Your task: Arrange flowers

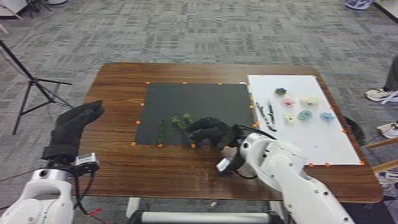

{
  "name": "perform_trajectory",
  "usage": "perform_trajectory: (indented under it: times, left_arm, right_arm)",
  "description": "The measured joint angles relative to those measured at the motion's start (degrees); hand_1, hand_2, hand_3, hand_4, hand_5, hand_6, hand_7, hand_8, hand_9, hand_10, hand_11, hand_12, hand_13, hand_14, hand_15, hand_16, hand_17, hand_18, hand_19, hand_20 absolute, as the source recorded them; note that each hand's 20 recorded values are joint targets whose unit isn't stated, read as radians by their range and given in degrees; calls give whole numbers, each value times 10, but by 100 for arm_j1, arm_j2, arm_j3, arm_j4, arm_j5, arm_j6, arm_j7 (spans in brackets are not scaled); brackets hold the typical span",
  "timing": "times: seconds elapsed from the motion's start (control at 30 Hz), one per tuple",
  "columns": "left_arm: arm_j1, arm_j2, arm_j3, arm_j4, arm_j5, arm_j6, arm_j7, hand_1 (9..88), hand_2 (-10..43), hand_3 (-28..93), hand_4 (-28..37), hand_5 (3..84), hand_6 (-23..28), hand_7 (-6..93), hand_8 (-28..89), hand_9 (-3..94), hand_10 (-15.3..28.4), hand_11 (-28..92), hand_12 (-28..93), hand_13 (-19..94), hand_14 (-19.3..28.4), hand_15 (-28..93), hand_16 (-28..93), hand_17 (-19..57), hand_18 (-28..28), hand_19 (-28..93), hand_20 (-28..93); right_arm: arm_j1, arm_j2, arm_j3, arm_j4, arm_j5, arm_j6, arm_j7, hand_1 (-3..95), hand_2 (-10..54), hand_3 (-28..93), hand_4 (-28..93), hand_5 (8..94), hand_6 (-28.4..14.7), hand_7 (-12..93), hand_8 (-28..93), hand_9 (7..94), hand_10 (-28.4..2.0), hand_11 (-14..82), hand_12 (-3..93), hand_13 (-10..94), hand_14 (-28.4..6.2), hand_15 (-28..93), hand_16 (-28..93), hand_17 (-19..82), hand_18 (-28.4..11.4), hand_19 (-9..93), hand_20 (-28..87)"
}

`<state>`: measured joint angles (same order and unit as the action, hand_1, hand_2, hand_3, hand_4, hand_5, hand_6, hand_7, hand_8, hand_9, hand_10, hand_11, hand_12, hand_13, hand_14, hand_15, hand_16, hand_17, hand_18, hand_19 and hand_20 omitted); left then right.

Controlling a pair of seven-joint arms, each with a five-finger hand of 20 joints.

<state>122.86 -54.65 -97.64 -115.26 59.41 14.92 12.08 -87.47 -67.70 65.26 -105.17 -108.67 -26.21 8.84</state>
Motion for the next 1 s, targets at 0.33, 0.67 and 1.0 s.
perform_trajectory:
  times: [0.33, 0.67, 1.0]
  left_arm:
    - [15, 0, -1, -10, 0, 0, 2, 251, -60, 700, -209, 466, 26, 167, -82, 457, 127, 187, 105, 333, 166, 134, 7, -12, 101, 3, 121]
    - [37, 0, -9, -24, 0, -1, -4, 251, -60, 700, -210, 467, 26, 167, -82, 457, 127, 187, 105, 333, 167, 135, 7, -12, 101, 5, 121]
    - [40, 6, -5, -28, 3, -21, -14, 251, -60, 701, -210, 467, 26, 167, -83, 457, 128, 187, 105, 333, 166, 135, 7, -12, 101, 6, 121]
  right_arm:
    - [22, 81, 723, -280, 198, -54, 31, 206, 58, 674, -99, 505, -36, 178, -91, 698, -143, 110, 120, 798, -99, 789, 285, 397, -280, 884, 450]
    - [29, 829, 1131, -1073, -784, 1290, 399, 253, -95, 649, -145, 657, -32, 295, -71, 813, -123, 347, 249, 769, -85, 751, 282, 393, -258, 833, 476]
    - [260, 1027, 1002, -115, -3093, 1849, 1286, 241, -95, 632, -128, 756, -26, 338, -59, 899, -110, 422, 276, 878, -33, 784, 314, 546, -230, 931, 479]
